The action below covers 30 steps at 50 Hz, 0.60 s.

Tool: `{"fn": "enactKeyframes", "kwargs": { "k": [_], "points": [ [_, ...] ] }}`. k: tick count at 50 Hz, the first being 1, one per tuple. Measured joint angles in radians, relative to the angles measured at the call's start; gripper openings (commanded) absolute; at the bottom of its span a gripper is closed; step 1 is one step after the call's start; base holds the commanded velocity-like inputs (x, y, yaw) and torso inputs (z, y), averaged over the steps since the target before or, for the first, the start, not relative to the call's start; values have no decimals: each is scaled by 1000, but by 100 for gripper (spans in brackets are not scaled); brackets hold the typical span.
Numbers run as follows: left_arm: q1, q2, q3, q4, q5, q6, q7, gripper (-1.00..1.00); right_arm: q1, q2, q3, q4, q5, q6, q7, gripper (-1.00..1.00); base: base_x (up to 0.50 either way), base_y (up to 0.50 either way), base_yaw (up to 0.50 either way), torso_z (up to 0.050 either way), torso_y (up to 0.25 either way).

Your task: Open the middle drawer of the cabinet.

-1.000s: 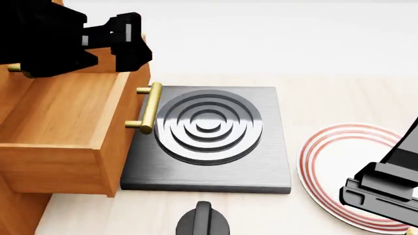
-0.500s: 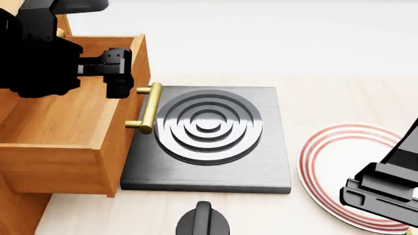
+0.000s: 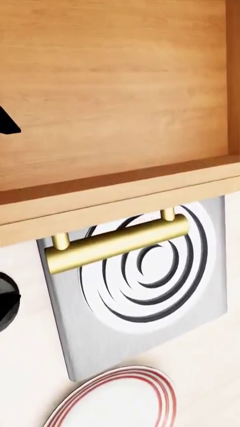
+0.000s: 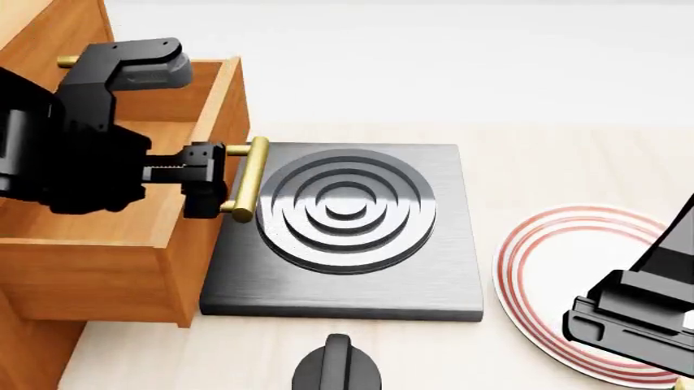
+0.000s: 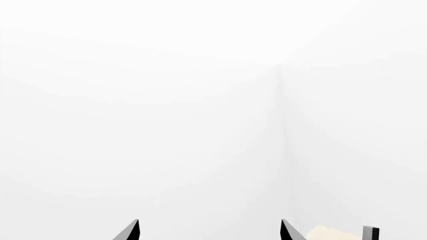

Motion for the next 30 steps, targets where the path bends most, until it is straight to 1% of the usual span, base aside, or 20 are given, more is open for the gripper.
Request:
{"fn": "enactKeyframes", "kwargs": {
  "k": [20, 30],
  "points": [
    [31, 7, 14, -36, 13, 40, 71, 100, 1, -1, 4, -4, 3, 7, 0, 100, 0, 0, 0, 0, 0],
    [45, 22, 17, -32, 11, 44, 88, 100, 3, -3, 5, -7, 5, 11, -2, 100, 0, 0, 0, 0, 0]
  ]
}}
